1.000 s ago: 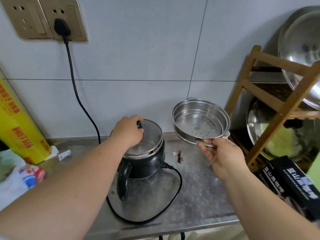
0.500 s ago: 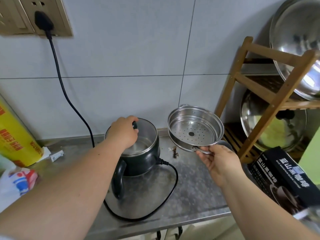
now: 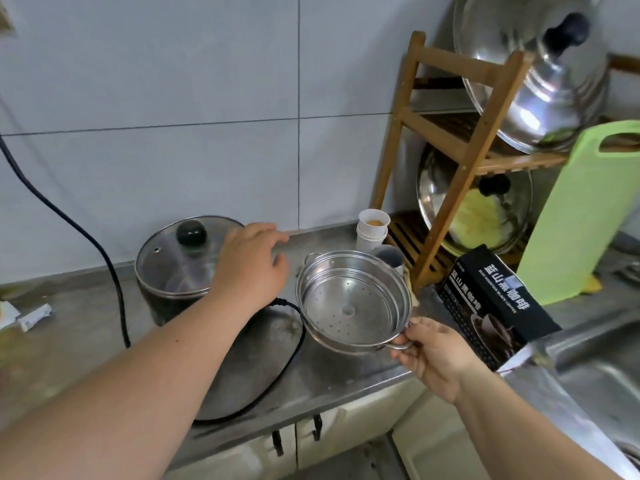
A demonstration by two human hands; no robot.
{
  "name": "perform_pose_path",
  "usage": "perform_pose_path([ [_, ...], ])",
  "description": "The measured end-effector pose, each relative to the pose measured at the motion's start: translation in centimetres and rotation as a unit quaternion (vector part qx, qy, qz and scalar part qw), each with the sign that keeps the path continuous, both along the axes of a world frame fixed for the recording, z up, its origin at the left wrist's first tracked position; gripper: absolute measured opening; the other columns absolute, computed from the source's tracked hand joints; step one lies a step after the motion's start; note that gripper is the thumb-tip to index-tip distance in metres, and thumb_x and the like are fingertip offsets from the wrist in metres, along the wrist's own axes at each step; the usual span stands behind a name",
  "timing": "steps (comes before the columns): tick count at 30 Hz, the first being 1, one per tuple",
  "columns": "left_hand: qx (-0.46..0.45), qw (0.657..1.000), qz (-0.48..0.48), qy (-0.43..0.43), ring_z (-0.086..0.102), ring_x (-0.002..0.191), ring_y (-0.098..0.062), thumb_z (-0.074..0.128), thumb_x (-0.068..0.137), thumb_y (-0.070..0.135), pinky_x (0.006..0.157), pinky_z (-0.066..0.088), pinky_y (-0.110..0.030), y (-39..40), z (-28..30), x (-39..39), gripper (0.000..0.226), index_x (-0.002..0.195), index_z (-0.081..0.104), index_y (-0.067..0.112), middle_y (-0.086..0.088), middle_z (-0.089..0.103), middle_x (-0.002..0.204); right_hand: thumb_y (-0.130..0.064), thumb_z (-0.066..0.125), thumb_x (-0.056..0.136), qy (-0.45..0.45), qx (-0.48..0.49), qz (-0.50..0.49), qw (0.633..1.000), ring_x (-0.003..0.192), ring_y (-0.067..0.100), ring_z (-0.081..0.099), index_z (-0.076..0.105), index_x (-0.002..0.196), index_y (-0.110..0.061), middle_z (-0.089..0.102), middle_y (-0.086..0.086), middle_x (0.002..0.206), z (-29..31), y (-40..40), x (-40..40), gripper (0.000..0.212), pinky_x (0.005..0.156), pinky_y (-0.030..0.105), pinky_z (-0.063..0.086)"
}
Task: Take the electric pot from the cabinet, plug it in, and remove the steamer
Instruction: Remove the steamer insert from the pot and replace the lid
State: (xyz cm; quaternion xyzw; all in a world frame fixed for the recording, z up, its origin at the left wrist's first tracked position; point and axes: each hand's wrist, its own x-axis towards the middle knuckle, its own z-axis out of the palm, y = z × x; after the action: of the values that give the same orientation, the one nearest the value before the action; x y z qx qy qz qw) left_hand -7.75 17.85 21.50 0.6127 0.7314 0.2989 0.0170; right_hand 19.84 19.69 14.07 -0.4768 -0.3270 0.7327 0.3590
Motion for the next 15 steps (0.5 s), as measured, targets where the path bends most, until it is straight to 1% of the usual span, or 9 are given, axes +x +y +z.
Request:
perform_pose_path([
  [2,-0.036,0.998,-0.031,-0.041,0.053,0.106,-0.026,0.052,0.084,0.018,0.094,0.039,-0.033,-0.3,-1.4,1.7,0.031,0.113,0.062,0.018,-0.006,0.057,0.124,0.007,0.04,0.089,-0.019,-0.015,-0.001,1.0,0.043,0.019,0.057,0.055,0.073,-0.002,0.059,0.012,0.053,-0.8,-0.4,1.7,0.024,0.039,0.023,0.049],
  [3,-0.077,0.994,-0.039,-0.06,0.056,0.102,-0.024,0.051,0.085,0.021,0.091,0.041,-0.031,-0.4,-2.1,2.6,0.032,0.116,0.059,0.019,-0.007,0.056,0.124,0.008,0.04,0.088,-0.026,-0.02,0.001,0.999,0.041,0.019,0.056,0.055,0.07,-0.002,0.059,0.012,0.052,-1.2,-0.5,2.4,0.026,0.037,0.022,0.048],
  [5,-0.197,0.975,-0.037,-0.096,0.057,0.104,-0.022,0.05,0.087,0.029,0.09,0.04,-0.028,-0.5,-4.0,4.1,0.044,0.13,0.047,0.021,-0.008,0.05,0.134,0.008,0.04,0.089,-0.043,-0.029,0.01,0.999,0.039,0.019,0.057,0.056,0.07,-0.002,0.06,0.012,0.051,-1.7,-0.6,3.3,0.027,0.035,0.021,0.048],
  [6,-0.253,0.959,-0.032,-0.123,0.055,0.109,-0.022,0.05,0.087,0.033,0.093,0.039,-0.028,-0.5,-4.9,4.7,0.052,0.137,0.038,0.022,-0.009,0.046,0.139,0.008,0.04,0.089,-0.052,-0.032,0.014,0.998,0.039,0.019,0.057,0.057,0.071,-0.002,0.061,0.012,0.051,-1.8,-0.5,3.7,0.027,0.034,0.02,0.047],
  [8,-0.316,0.924,-0.016,-0.214,0.05,0.119,-0.027,0.051,0.086,0.035,0.102,0.04,-0.035,-0.5,-6.5,5.6,0.063,0.143,0.027,0.023,-0.01,0.042,0.143,0.008,0.039,0.089,-0.064,-0.038,0.021,0.997,0.039,0.02,0.058,0.056,0.072,-0.001,0.062,0.013,0.051,-2.3,-0.2,4.3,0.026,0.034,0.019,0.047],
  [9,-0.325,0.91,-0.004,-0.259,0.052,0.117,-0.028,0.051,0.085,0.035,0.1,0.043,-0.039,-0.6,-7.1,6.1,0.064,0.143,0.027,0.023,-0.01,0.046,0.14,0.009,0.039,0.089,-0.069,-0.04,0.028,0.996,0.039,0.02,0.058,0.055,0.073,-0.001,0.062,0.013,0.05,-2.4,0.0,4.6,0.025,0.035,0.019,0.048],
  [11,-0.323,0.896,0.012,-0.305,0.06,0.097,-0.022,0.052,0.083,0.032,0.082,0.054,-0.036,-0.7,-7.9,6.8,0.06,0.139,0.034,0.022,-0.001,0.059,0.116,0.009,0.039,0.089,-0.083,-0.042,0.043,0.995,0.039,0.02,0.058,0.055,0.074,-0.001,0.061,0.013,0.051,-2.6,0.3,5.0,0.025,0.036,0.02,0.049],
  [13,-0.315,0.889,0.017,-0.333,0.058,0.078,-0.013,0.052,0.083,0.027,0.057,0.05,-0.025,-0.8,-8.3,7.5,0.054,0.135,0.04,0.021,0.012,0.055,0.088,0.01,0.039,0.089,-0.1,-0.043,0.058,0.992,0.039,0.02,0.058,0.056,0.075,-0.001,0.061,0.013,0.051,-2.8,0.7,5.3,0.024,0.038,0.022,0.049],
  [15,-0.305,0.884,0.024,-0.355,0.058,0.074,-0.012,0.051,0.083,0.023,0.052,0.048,-0.022,-0.9,-8.4,8.1,0.049,0.132,0.043,0.023,0.013,0.052,0.082,0.009,0.04,0.088,-0.119,-0.043,0.066,0.99,0.04,0.021,0.058,0.056,0.077,-0.001,0.062,0.013,0.051,-2.9,1.2,5.6,0.022,0.039,0.022,0.049],
])
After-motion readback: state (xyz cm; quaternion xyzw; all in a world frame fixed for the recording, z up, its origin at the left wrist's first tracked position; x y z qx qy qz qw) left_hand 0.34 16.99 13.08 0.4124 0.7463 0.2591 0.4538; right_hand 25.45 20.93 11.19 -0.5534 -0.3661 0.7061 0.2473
